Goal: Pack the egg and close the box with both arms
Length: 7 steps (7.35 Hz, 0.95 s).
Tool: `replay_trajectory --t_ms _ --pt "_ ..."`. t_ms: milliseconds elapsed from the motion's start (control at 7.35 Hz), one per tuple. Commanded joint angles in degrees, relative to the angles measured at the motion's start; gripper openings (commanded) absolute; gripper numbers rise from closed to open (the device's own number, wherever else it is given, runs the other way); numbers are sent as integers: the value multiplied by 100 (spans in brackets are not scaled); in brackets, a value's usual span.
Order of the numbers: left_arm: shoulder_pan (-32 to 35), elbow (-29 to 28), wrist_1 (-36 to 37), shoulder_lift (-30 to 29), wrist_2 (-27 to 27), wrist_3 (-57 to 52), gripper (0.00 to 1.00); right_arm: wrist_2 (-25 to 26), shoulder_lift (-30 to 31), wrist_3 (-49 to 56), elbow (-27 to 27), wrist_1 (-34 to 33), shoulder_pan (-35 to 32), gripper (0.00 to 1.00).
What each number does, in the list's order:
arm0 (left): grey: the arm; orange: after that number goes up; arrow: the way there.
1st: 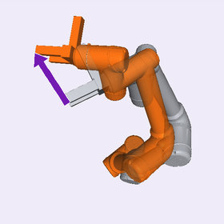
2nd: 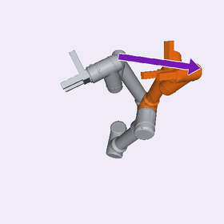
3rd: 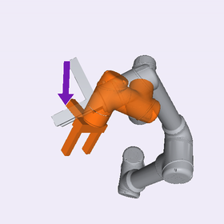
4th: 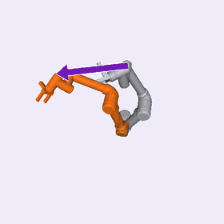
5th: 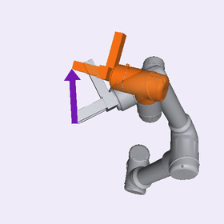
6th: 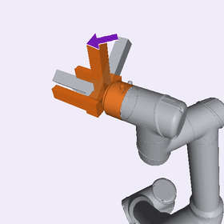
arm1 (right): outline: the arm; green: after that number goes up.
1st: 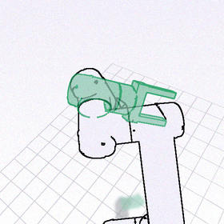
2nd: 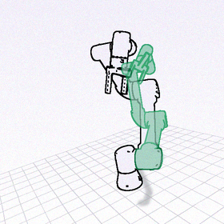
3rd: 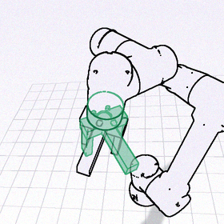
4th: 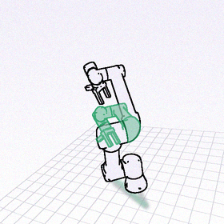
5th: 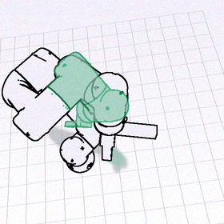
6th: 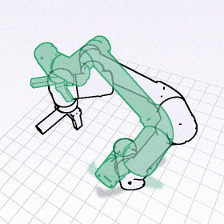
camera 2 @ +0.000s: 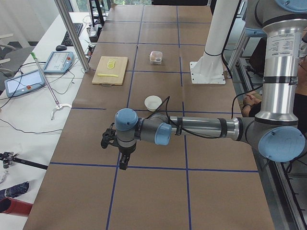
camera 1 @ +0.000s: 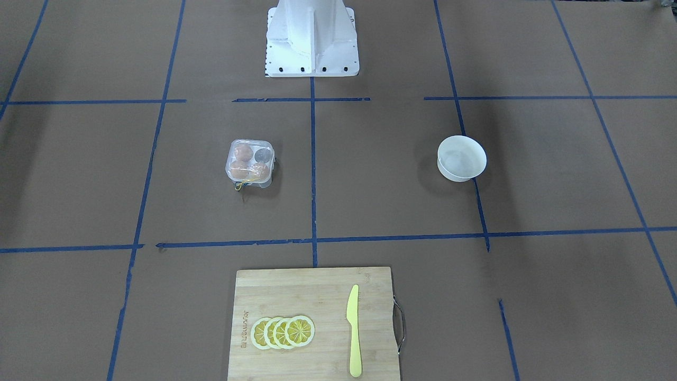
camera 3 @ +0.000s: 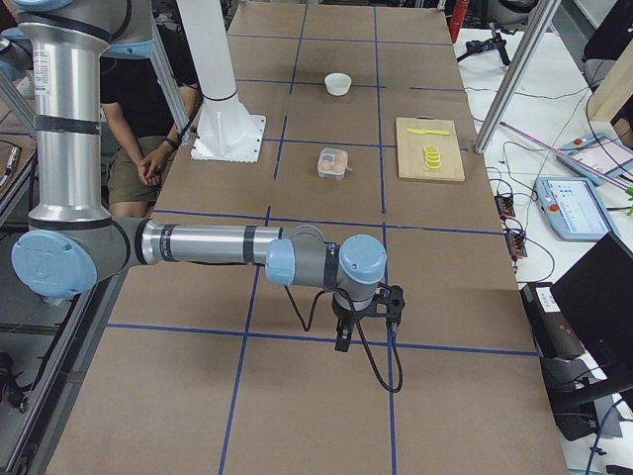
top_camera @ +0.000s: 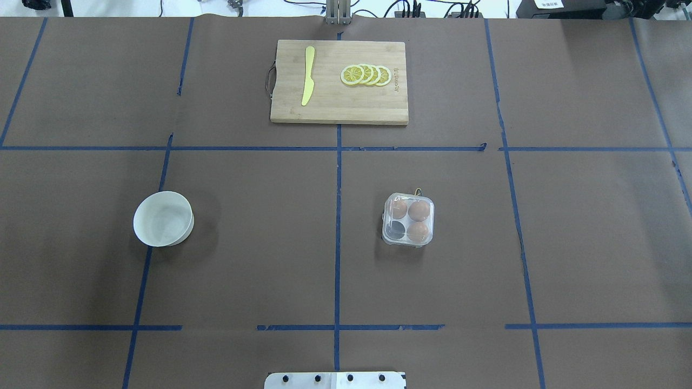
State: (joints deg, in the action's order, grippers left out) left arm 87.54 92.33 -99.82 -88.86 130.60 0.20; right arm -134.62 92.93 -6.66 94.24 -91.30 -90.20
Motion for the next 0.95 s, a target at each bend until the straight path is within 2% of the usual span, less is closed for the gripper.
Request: replay_trajectory --t_ms 0,816 --pt "0 4 -2 9 0 -11 100 -29 -12 -11 -46 323 3 100" --pt "0 -5 -2 9 0 -37 100 -205 -3 -2 -37 332 3 100"
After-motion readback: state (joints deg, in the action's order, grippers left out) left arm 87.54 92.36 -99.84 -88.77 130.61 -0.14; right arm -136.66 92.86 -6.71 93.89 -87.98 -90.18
